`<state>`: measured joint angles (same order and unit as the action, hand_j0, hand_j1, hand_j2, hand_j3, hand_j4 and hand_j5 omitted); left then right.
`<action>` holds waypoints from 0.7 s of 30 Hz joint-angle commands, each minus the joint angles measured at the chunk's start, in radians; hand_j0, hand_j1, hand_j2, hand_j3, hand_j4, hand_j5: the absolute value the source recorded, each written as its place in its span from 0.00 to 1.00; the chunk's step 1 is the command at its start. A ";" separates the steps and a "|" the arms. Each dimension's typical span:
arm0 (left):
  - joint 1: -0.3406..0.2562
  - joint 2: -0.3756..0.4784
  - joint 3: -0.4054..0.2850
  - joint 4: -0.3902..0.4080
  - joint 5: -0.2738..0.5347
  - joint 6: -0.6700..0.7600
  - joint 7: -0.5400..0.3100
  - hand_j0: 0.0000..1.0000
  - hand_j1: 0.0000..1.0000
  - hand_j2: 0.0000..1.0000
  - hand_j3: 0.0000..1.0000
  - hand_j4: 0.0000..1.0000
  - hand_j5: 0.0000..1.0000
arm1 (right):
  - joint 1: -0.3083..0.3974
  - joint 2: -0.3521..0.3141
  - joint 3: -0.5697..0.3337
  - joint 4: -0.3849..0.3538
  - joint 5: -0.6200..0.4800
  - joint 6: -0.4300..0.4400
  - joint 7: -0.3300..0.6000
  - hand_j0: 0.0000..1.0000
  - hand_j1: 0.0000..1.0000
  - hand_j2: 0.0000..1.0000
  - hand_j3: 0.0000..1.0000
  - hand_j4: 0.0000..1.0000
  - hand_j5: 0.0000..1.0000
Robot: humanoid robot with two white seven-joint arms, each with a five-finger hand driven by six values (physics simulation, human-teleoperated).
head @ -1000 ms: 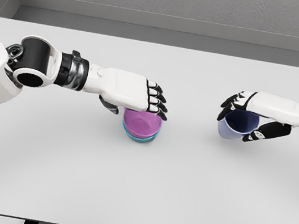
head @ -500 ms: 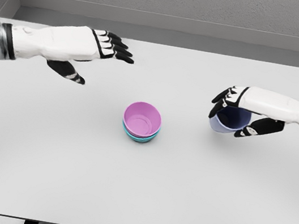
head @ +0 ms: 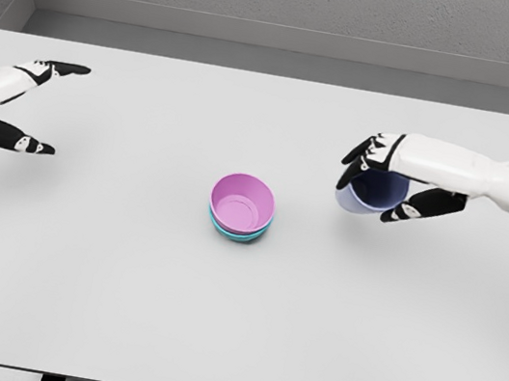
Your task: Stacking bowl and cup with both arms
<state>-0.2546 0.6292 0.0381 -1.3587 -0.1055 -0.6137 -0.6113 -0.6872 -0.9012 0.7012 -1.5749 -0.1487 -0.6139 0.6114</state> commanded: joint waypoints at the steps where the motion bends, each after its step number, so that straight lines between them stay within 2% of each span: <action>1: 0.000 -0.042 0.028 0.003 0.009 0.003 0.000 1.00 1.00 1.00 1.00 1.00 1.00 | 0.000 0.011 0.001 -0.002 -0.008 0.003 -0.001 0.65 0.65 0.65 0.65 0.65 0.65; 4: 0.002 -0.045 0.034 0.015 0.009 0.003 0.000 1.00 1.00 1.00 1.00 1.00 1.00 | -0.006 0.015 0.001 -0.005 -0.008 0.003 -0.001 0.65 0.65 0.65 0.65 0.65 0.65; 8: 0.002 -0.089 0.048 0.021 0.006 0.003 0.000 1.00 1.00 1.00 1.00 1.00 1.00 | -0.008 0.019 0.001 -0.028 -0.008 0.003 -0.001 0.65 0.65 0.65 0.65 0.65 0.65; 21: -0.002 -0.089 0.049 0.027 0.004 0.003 0.000 1.00 1.00 1.00 1.00 1.00 1.00 | -0.021 0.033 0.001 -0.076 -0.008 0.003 -0.001 0.65 0.65 0.65 0.65 0.65 0.65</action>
<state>-0.2562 0.5398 0.0871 -1.3313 -0.1082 -0.6134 -0.6113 -0.7087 -0.8680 0.7032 -1.6398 -0.1485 -0.6141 0.6116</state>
